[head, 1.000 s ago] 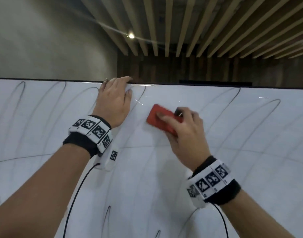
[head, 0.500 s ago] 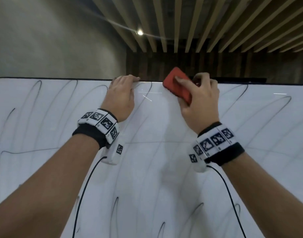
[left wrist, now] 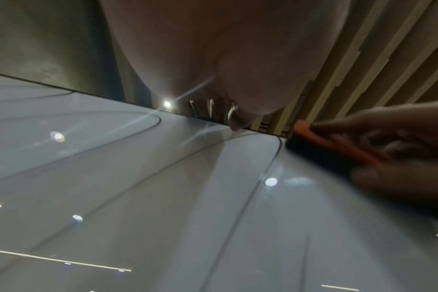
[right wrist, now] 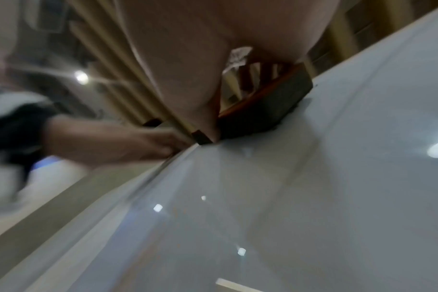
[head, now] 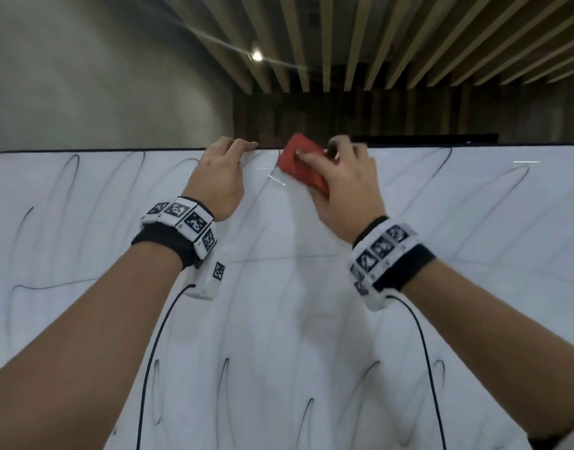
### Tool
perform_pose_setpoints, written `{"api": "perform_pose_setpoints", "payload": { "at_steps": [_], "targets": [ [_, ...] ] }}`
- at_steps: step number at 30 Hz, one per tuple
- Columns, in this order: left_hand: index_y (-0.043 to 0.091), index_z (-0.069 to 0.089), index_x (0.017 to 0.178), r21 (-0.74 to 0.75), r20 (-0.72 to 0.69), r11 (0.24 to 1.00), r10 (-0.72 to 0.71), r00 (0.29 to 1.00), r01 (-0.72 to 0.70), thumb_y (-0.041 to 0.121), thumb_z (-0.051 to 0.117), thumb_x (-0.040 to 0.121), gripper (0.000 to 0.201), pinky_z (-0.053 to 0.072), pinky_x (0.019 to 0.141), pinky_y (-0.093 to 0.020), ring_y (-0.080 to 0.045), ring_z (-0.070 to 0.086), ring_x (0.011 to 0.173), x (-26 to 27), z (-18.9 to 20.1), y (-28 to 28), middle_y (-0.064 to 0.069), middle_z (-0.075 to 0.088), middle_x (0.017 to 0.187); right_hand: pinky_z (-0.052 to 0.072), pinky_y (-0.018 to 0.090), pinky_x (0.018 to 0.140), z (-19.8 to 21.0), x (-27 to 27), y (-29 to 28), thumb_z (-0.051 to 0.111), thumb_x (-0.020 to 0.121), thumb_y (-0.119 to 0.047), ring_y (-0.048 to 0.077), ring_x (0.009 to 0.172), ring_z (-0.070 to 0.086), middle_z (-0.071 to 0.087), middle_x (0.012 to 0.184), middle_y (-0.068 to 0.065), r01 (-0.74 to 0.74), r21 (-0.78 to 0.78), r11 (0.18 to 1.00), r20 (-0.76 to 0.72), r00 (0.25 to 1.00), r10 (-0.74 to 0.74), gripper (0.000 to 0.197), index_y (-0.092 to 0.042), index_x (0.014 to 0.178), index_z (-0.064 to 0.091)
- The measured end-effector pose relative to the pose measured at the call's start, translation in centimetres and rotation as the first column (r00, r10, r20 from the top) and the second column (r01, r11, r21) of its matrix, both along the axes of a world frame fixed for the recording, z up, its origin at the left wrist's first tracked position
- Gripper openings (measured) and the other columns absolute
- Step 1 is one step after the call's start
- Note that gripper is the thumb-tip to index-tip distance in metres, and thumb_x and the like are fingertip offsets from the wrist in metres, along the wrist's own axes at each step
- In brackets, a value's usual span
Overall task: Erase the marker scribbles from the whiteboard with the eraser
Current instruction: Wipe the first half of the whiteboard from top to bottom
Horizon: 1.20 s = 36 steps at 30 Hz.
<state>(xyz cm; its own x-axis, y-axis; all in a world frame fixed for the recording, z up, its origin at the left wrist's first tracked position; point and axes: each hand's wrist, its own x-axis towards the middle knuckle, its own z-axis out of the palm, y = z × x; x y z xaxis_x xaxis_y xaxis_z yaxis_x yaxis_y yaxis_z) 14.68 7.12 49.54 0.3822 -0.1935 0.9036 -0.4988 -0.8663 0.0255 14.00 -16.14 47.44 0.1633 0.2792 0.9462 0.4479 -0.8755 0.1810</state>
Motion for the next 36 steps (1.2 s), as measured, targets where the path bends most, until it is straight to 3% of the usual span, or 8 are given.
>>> {"api": "perform_pose_setpoints", "payload": {
  "at_steps": [6, 11, 14, 19, 24, 27, 33, 36],
  "targets": [
    [0.009, 0.055, 0.137, -0.012, -0.008, 1.0, -0.006, 1.0, 0.006, 0.013, 0.049, 0.101, 0.037, 0.037, 0.111, -0.041, -0.036, 0.049, 0.125, -0.3, 0.1, -0.3, -0.017, 0.054, 0.132, 0.043, 0.04, 0.091, -11.7, 0.0, -0.6, 0.073, 0.08, -0.018, 0.029, 0.104, 0.055, 0.058, 0.121, 0.005, -0.13, -0.609, 0.783, -0.164, 0.986, 0.036, 0.052, -0.038, 0.127, 0.064],
    [0.011, 0.056, 0.136, -0.052, 0.012, 0.998, 0.023, 1.0, -0.023, 0.044, 0.044, 0.098, 0.052, 0.036, 0.111, -0.039, -0.031, 0.048, 0.127, 0.0, -0.7, -1.1, -0.013, 0.056, 0.131, 0.041, 0.044, 0.093, -1.0, -0.1, -3.7, 0.074, 0.084, -0.024, 0.032, 0.106, 0.048, 0.054, 0.123, 0.011, -0.014, -0.23, 0.973, -0.043, 0.999, 0.004, 0.049, -0.034, 0.131, 0.065],
    [0.012, 0.056, 0.137, -0.066, 0.03, 0.998, 0.022, 0.999, -0.02, 0.045, 0.043, 0.098, 0.053, 0.036, 0.112, -0.039, -0.031, 0.047, 0.127, 0.2, -0.9, -1.0, -0.013, 0.056, 0.132, 0.04, 0.045, 0.093, -3.8, 0.3, -2.6, 0.073, 0.084, -0.021, 0.037, 0.106, 0.05, 0.054, 0.124, 0.014, -0.047, -0.064, 0.997, -0.016, 0.999, 0.047, 0.048, -0.032, 0.13, 0.066],
    [0.013, 0.055, 0.137, -0.074, 0.036, 0.997, 0.027, 0.999, -0.024, 0.042, 0.048, 0.099, 0.048, 0.034, 0.113, -0.037, -0.03, 0.046, 0.128, 0.6, -1.0, -1.0, -0.011, 0.055, 0.133, 0.047, 0.041, 0.093, -13.5, 0.2, -2.0, 0.074, 0.078, -0.018, 0.027, 0.109, 0.055, 0.057, 0.123, 0.003, -0.173, -0.681, 0.712, -0.193, 0.98, 0.054, 0.049, -0.04, 0.121, 0.067],
    [0.015, 0.053, 0.137, -0.079, 0.046, 0.996, 0.055, 0.997, -0.051, 0.051, 0.042, 0.097, 0.055, 0.036, 0.112, -0.04, -0.03, 0.045, 0.128, 1.0, -0.9, -1.2, -0.011, 0.054, 0.133, 0.037, 0.04, 0.09, -3.7, 0.3, -6.5, 0.072, 0.084, -0.019, 0.035, 0.099, 0.052, 0.057, 0.115, 0.016, -0.122, -0.164, 0.979, -0.029, 0.992, 0.119, 0.042, -0.03, 0.125, 0.071],
    [0.017, 0.053, 0.135, -0.11, 0.024, 0.987, 0.12, 0.993, -0.116, 0.061, 0.034, 0.096, 0.062, 0.036, 0.112, -0.043, -0.032, 0.045, 0.128, 1.0, -0.8, -2.0, -0.011, 0.054, 0.132, 0.034, 0.04, 0.101, -2.4, 0.0, -7.8, 0.072, 0.083, -0.019, 0.035, 0.109, 0.046, 0.049, 0.125, 0.014, -0.062, 0.241, 0.969, 0.011, 0.998, 0.061, 0.052, -0.031, 0.133, 0.064],
    [0.021, 0.057, 0.133, -0.134, -0.119, 0.94, 0.3, 0.946, -0.315, 0.068, 0.024, 0.1, 0.066, 0.02, 0.12, -0.055, -0.034, 0.046, 0.134, -0.2, 1.2, -4.7, -0.013, 0.055, 0.138, 0.041, 0.046, 0.1, -10.6, -0.4, -2.1, 0.068, 0.084, -0.014, 0.035, 0.112, 0.052, 0.057, 0.128, 0.01, -0.114, -0.328, 0.938, -0.127, 0.989, 0.076, 0.048, -0.035, 0.127, 0.067],
    [0.026, 0.057, 0.133, -0.103, -0.048, 0.968, 0.224, 0.973, -0.228, 0.058, 0.028, 0.104, 0.052, 0.017, 0.121, -0.055, -0.029, 0.042, 0.139, -0.5, 1.2, -5.6, -0.008, 0.053, 0.141, 0.039, 0.046, 0.101, -6.0, -0.7, -6.5, 0.069, 0.083, -0.015, 0.035, 0.114, 0.049, 0.054, 0.129, 0.01, -0.069, -0.157, 0.985, -0.072, 0.996, 0.058, 0.053, -0.036, 0.131, 0.064]
  ]
}}
